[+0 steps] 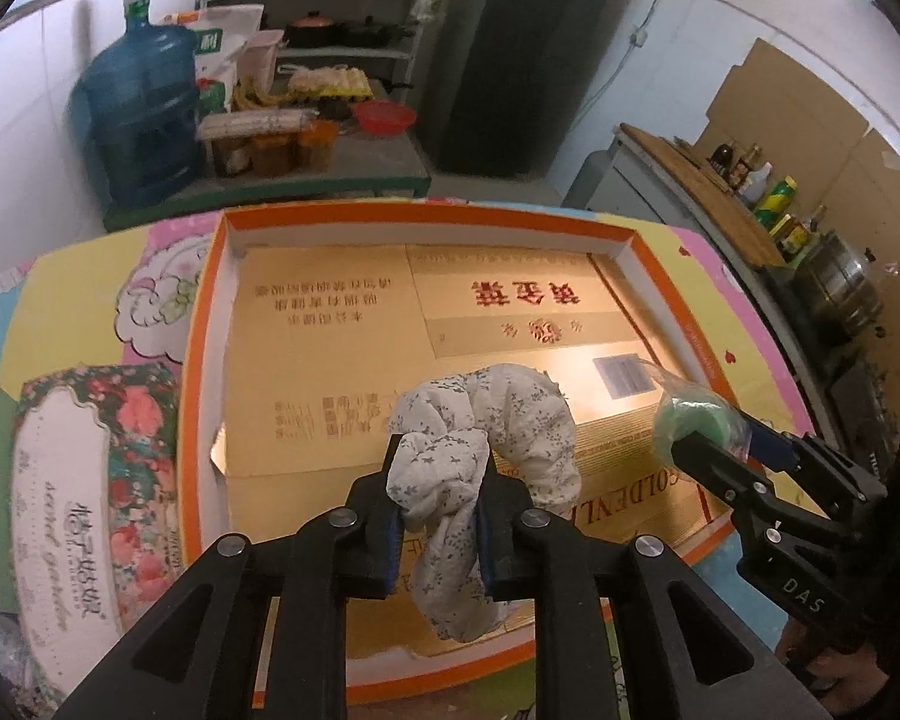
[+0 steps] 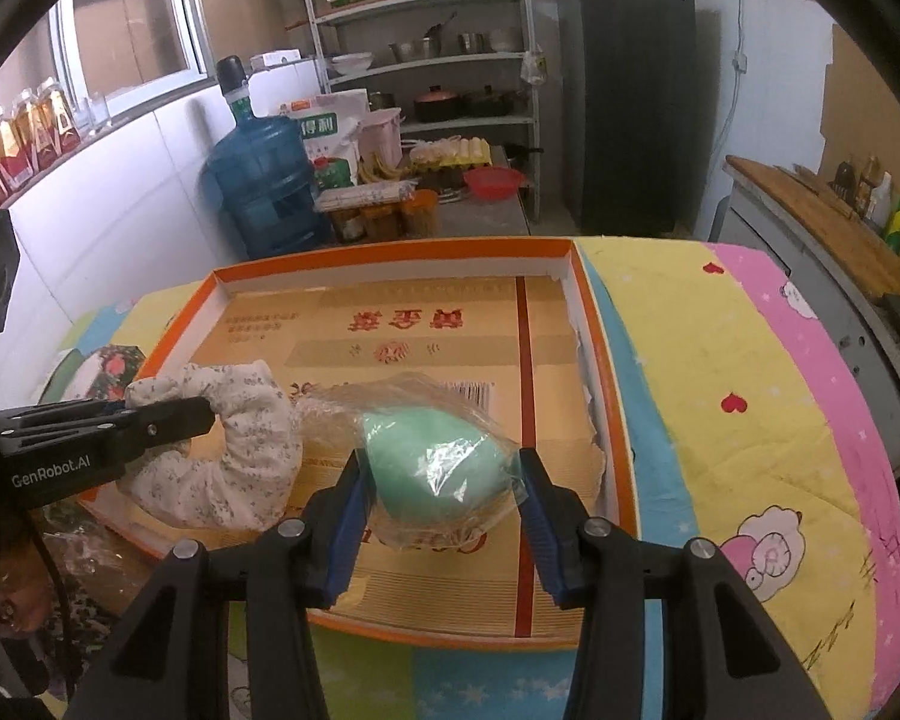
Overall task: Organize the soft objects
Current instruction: 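Open the left tool over the box while right tool releases the green ball beside it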
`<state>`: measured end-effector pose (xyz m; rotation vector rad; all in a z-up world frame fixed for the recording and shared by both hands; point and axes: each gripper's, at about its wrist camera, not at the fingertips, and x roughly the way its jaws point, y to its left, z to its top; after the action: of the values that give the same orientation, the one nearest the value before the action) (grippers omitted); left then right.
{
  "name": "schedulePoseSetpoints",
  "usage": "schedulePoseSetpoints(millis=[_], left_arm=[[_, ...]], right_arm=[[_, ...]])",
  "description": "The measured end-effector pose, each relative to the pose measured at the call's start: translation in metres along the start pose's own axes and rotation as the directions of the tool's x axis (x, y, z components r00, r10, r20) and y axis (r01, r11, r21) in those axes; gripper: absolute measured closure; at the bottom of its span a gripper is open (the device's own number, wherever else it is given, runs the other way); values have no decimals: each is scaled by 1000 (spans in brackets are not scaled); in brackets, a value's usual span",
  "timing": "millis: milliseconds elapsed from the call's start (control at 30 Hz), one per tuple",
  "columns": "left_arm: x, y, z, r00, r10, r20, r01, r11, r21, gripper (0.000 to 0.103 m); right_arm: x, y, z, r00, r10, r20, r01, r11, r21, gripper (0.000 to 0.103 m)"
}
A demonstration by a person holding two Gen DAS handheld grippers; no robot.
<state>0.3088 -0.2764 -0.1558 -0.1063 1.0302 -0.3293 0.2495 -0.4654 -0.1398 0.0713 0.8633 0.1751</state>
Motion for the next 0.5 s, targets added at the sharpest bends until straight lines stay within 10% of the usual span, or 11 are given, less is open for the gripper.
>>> schedulePoseSetpoints(millis=[500], left_arm=[[-4,4,-3,999,-51,16,51,999,-10,39]], right_arm=[[-5,-3,-5,1000,-24,9,24,999,30,35]])
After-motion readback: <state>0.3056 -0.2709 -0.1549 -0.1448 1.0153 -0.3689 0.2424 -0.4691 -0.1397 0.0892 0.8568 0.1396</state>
